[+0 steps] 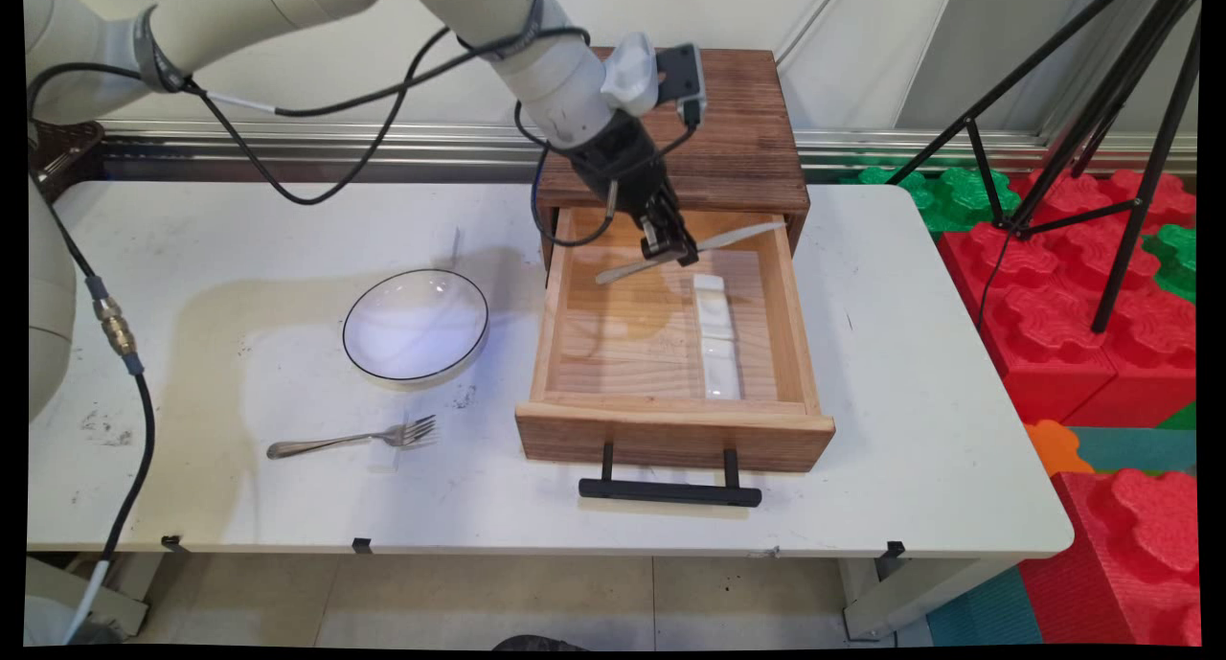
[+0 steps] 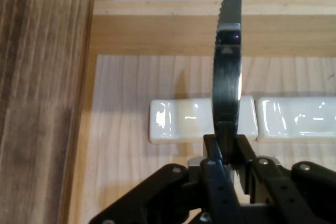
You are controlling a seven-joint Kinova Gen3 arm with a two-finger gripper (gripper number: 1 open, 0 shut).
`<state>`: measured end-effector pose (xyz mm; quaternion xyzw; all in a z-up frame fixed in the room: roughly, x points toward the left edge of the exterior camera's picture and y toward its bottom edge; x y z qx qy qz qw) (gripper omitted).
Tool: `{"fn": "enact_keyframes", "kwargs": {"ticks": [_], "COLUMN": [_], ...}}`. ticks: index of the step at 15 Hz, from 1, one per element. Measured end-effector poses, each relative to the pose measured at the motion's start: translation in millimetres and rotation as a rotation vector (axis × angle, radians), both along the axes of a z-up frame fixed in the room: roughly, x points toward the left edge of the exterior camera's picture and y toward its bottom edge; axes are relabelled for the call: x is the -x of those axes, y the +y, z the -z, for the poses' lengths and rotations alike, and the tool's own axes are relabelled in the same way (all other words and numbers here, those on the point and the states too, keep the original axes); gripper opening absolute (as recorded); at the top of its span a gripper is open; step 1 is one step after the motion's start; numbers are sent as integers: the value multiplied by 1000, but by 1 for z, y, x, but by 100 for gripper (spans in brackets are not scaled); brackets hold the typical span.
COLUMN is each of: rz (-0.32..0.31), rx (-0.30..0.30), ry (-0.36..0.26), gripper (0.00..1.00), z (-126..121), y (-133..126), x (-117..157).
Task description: Place the picked object into the drawer
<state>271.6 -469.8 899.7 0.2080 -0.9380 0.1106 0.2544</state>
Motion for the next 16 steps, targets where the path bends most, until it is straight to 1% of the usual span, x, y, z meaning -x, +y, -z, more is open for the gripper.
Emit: {"fn": "enact_keyframes", "kwargs": {"ticks": [5, 9, 16], "rz": [17, 27, 37], "rx": [-13, -21, -22], "ry": [-15, -29, -57], "gripper": [0, 0, 0], "z": [27, 43, 65], "y": [-4, -5, -10], "x": [-2, -4, -7]}}
